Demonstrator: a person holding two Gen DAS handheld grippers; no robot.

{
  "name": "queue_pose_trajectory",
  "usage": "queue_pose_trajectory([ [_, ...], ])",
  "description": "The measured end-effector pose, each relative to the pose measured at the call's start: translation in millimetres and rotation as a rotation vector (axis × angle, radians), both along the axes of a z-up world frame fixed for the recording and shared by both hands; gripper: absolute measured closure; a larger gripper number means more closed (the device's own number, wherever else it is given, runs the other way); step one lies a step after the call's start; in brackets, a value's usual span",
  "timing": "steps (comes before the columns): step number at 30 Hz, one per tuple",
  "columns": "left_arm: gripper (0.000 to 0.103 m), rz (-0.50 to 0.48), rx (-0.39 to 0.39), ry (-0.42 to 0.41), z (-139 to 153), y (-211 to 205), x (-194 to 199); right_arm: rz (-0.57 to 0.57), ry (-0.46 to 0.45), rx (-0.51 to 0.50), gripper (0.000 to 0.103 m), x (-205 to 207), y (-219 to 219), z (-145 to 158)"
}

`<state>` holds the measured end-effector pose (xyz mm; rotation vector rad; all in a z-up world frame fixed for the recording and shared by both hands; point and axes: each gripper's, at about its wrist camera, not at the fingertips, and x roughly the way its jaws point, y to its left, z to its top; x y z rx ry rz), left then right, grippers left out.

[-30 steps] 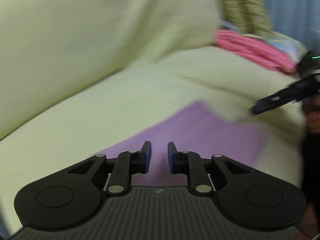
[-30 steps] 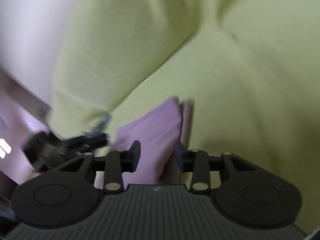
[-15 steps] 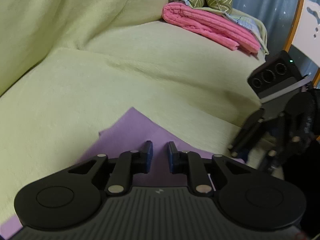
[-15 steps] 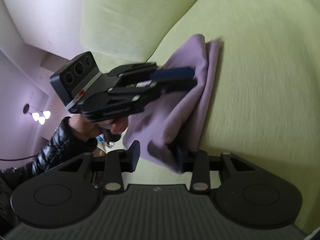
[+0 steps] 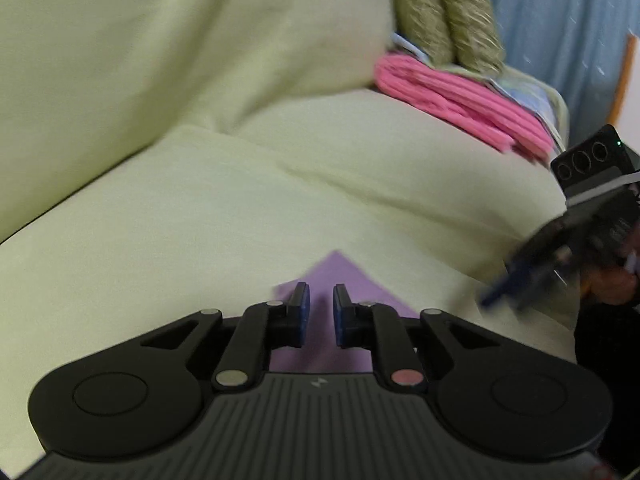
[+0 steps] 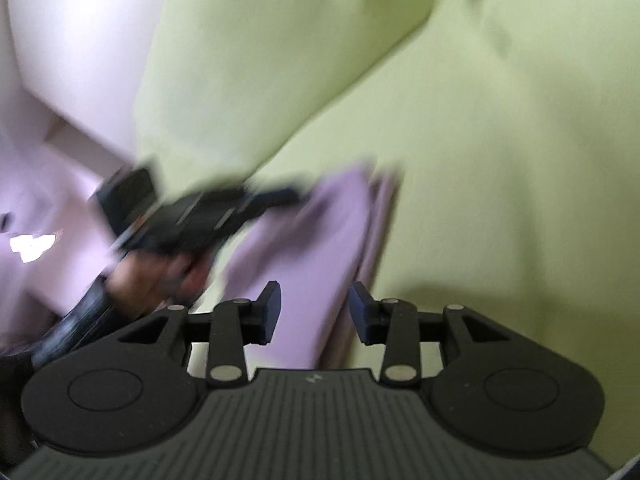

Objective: Fold clothes

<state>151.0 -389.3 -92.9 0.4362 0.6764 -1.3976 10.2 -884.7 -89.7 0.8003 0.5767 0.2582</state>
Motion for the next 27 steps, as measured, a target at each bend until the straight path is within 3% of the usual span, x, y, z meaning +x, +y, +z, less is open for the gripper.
queue_pose_trajectory([
  [4,0.086,0.036,0.034,-0.032,-6.9,18.8,14.7,-0.05,-0.041,-0.14,0.068,36.9,6.8,5.5],
  [9,0.085,0.06,0.03,-0.019,-15.4,37.6,30.2,0.014,-0.001,-0.22,0.069,77.7,18.0,2.6],
  [10,0.085,0.063,0.027,-0.012,-17.4,40.3,32.8,0.022,0.005,-0.223,0.074,79.2,20.1,0.9],
  [11,0.085,0.068,0.023,-0.016,-18.8,42.2,33.9,0.02,-0.004,-0.217,0.092,77.1,20.6,1.0],
  [12,0.085,0.073,0.019,-0.022,-20.0,44.0,34.7,0.017,-0.02,-0.201,0.096,78.4,18.9,2.5],
  [16,0.085,0.095,-0.004,-0.041,-24.0,48.7,35.4,-0.03,-0.072,-0.166,0.099,70.5,13.3,7.1],
  [19,0.085,0.1,0.017,-0.054,-31.8,46.2,36.0,-0.06,-0.002,-0.189,0.099,68.5,12.3,-7.9],
  [21,0.085,0.109,0.01,-0.059,-31.7,46.6,35.1,-0.089,-0.011,-0.143,0.099,61.0,10.8,-9.9],
  [25,0.082,0.154,0.025,-0.081,-30.9,57.7,39.9,-0.086,0.013,-0.182,0.101,61.4,17.1,-14.9],
  [27,0.079,0.174,0.039,-0.112,-33.3,66.8,44.1,-0.094,0.029,-0.16,0.096,63.2,14.3,-13.7],
])
